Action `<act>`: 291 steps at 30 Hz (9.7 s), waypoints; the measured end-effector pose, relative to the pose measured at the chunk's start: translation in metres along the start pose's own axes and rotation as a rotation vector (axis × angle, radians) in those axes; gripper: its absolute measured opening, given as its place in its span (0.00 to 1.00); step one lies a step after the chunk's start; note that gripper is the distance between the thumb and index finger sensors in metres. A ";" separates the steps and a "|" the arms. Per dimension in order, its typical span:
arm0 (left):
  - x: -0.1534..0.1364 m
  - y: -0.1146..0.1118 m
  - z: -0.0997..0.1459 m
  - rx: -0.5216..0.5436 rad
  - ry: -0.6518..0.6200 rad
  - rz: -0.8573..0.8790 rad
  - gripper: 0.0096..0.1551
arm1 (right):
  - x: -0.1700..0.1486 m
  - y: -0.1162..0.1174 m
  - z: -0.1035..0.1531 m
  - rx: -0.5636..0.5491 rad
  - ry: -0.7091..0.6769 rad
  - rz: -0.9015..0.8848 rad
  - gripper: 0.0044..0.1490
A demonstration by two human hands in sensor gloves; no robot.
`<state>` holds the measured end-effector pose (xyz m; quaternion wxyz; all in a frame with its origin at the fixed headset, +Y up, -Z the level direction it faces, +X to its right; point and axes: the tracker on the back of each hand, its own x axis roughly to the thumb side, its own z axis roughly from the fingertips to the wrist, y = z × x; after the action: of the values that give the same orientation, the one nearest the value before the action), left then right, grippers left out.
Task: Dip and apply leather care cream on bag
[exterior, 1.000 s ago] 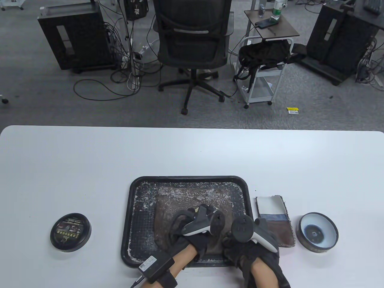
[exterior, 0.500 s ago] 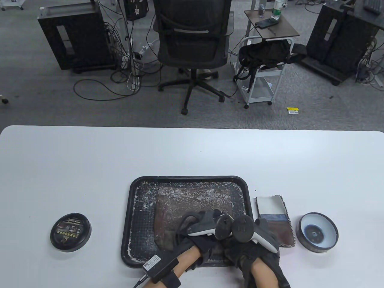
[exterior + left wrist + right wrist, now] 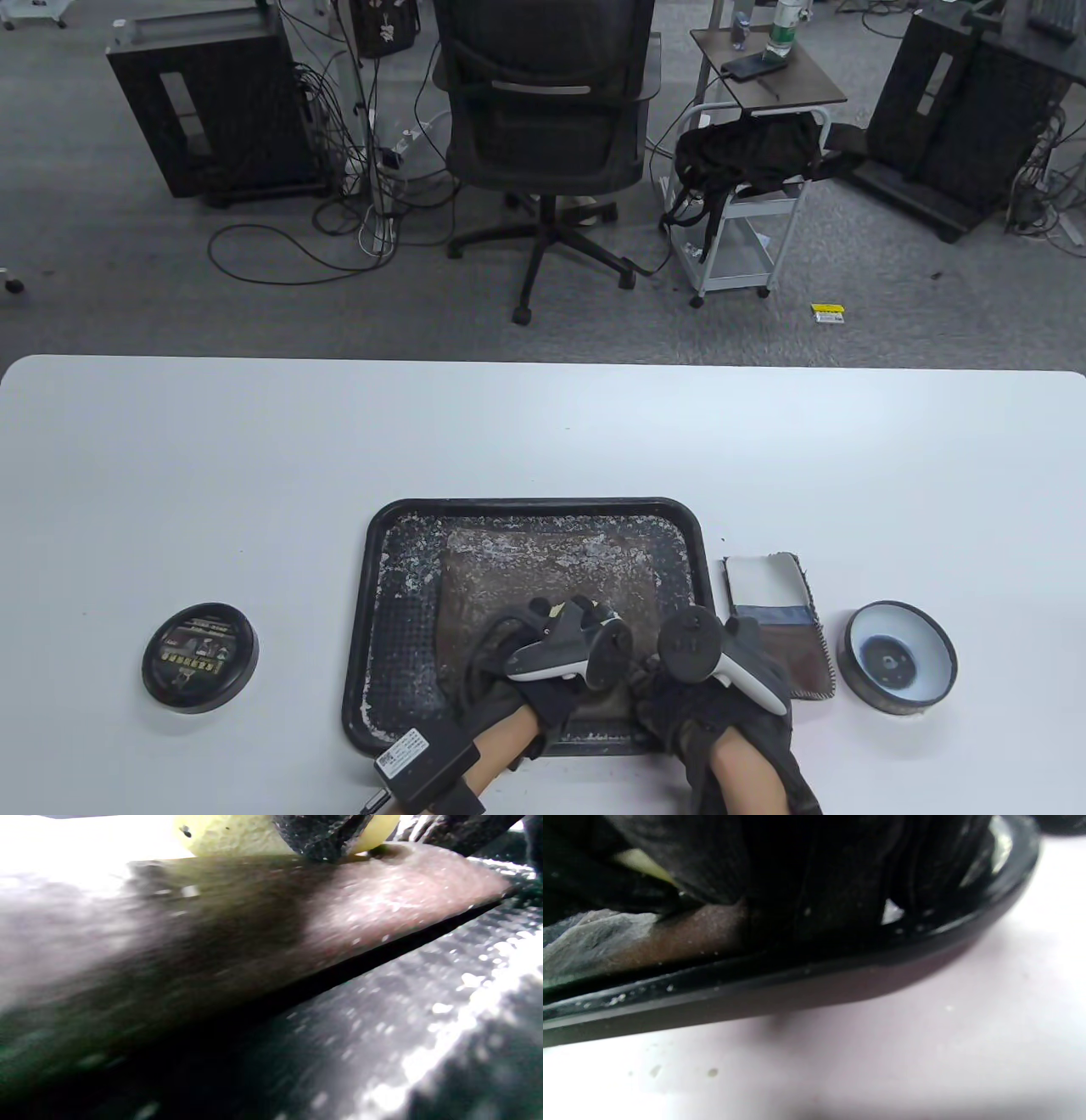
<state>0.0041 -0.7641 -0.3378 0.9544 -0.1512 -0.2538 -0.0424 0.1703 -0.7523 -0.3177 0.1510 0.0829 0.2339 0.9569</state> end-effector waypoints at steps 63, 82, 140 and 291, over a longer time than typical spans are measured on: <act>-0.062 -0.022 0.068 -0.024 -0.037 0.073 0.38 | -0.006 -0.003 -0.005 -0.009 -0.024 -0.069 0.46; 0.010 -0.010 0.017 0.019 -0.181 0.073 0.38 | -0.013 -0.003 -0.005 -0.004 -0.035 -0.134 0.46; -0.017 -0.032 0.060 0.035 -0.306 0.001 0.37 | -0.004 -0.004 -0.005 -0.079 0.074 -0.011 0.42; -0.184 -0.027 0.142 0.311 0.091 0.372 0.36 | 0.020 -0.145 0.098 -0.951 0.301 0.467 0.21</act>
<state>-0.2270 -0.7446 -0.3049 0.9680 -0.0448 -0.1821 0.1668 0.2104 -0.5819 -0.2982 -0.0799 -0.0826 -0.2296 0.9665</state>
